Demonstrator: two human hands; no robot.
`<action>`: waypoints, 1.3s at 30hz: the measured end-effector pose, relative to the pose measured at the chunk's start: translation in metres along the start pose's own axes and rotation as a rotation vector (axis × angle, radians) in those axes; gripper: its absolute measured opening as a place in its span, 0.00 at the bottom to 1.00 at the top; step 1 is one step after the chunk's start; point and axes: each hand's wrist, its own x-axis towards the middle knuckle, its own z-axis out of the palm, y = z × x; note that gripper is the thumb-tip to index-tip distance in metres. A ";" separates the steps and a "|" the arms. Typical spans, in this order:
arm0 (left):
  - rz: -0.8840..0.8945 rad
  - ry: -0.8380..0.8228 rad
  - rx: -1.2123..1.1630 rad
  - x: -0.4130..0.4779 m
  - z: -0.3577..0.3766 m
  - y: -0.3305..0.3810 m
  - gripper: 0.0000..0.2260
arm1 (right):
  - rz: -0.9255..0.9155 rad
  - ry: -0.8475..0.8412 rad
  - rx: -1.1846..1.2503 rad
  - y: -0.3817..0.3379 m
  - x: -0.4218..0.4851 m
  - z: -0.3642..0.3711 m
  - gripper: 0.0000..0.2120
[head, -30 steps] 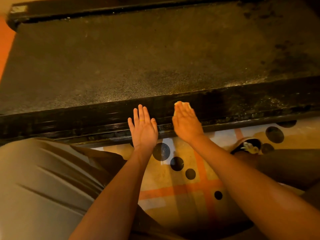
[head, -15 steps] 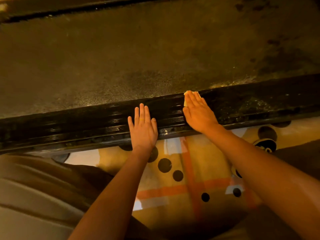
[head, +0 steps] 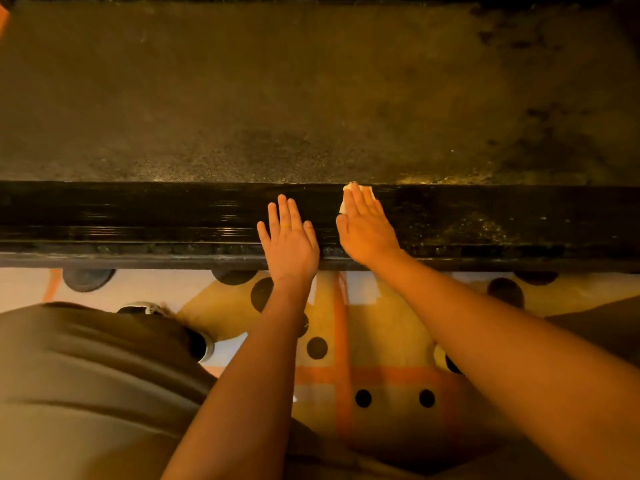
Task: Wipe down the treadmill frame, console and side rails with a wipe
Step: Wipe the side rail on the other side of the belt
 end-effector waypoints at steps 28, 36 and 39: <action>0.164 -0.091 0.018 -0.028 0.008 0.034 0.25 | -0.219 0.106 -0.183 0.047 -0.072 0.016 0.36; 0.120 -0.015 0.030 -0.030 0.016 0.045 0.25 | -0.098 0.075 -0.270 0.083 -0.095 -0.001 0.39; 0.121 -0.009 0.031 -0.030 0.017 0.045 0.25 | -0.044 0.046 -0.261 0.098 -0.104 -0.010 0.39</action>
